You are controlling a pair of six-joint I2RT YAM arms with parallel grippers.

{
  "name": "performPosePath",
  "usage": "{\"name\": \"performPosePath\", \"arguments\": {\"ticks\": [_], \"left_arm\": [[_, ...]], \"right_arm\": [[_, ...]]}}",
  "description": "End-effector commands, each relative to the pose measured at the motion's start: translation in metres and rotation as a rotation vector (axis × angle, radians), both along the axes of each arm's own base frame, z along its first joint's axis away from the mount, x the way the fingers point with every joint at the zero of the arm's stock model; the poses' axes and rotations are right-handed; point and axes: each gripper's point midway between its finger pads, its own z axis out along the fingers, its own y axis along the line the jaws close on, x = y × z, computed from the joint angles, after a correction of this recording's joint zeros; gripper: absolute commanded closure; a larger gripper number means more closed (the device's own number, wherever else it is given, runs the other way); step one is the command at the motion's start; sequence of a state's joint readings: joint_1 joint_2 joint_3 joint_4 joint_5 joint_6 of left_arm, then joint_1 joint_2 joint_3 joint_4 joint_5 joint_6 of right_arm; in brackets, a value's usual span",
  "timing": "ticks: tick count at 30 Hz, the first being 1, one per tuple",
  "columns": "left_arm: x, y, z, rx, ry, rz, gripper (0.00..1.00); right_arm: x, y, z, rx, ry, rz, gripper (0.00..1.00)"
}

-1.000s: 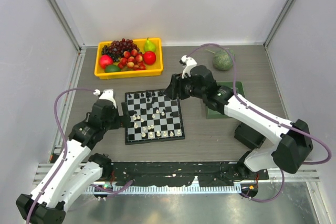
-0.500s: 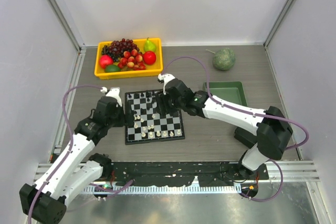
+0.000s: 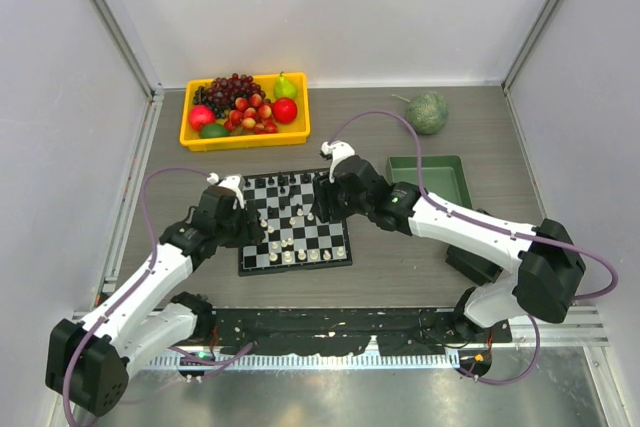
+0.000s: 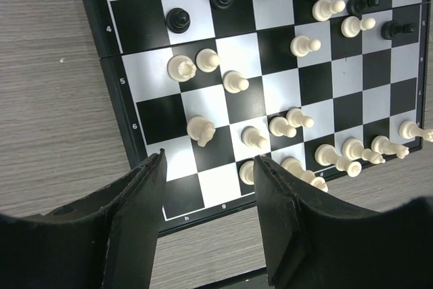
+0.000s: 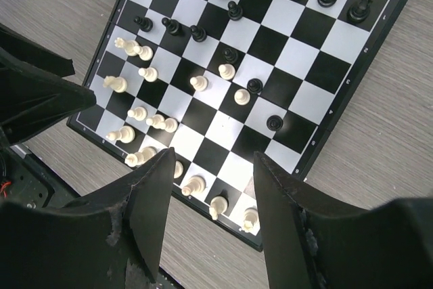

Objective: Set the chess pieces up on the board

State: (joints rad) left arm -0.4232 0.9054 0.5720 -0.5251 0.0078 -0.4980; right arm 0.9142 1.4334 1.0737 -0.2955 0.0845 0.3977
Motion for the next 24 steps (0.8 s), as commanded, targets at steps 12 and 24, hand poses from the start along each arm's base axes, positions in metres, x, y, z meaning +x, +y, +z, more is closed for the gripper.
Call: {"name": "performPosePath", "arguments": {"ticks": [12,24], "left_arm": [[0.012,-0.012,0.004,0.033,-0.014,0.012,0.47],[0.026,-0.017,-0.002,0.09,0.021,-0.019,0.57]], "right_arm": [[0.005,-0.013,0.012,0.033,-0.052,-0.015,0.44],[0.01,-0.02,0.009,0.032,-0.039,-0.018,0.44]]}}
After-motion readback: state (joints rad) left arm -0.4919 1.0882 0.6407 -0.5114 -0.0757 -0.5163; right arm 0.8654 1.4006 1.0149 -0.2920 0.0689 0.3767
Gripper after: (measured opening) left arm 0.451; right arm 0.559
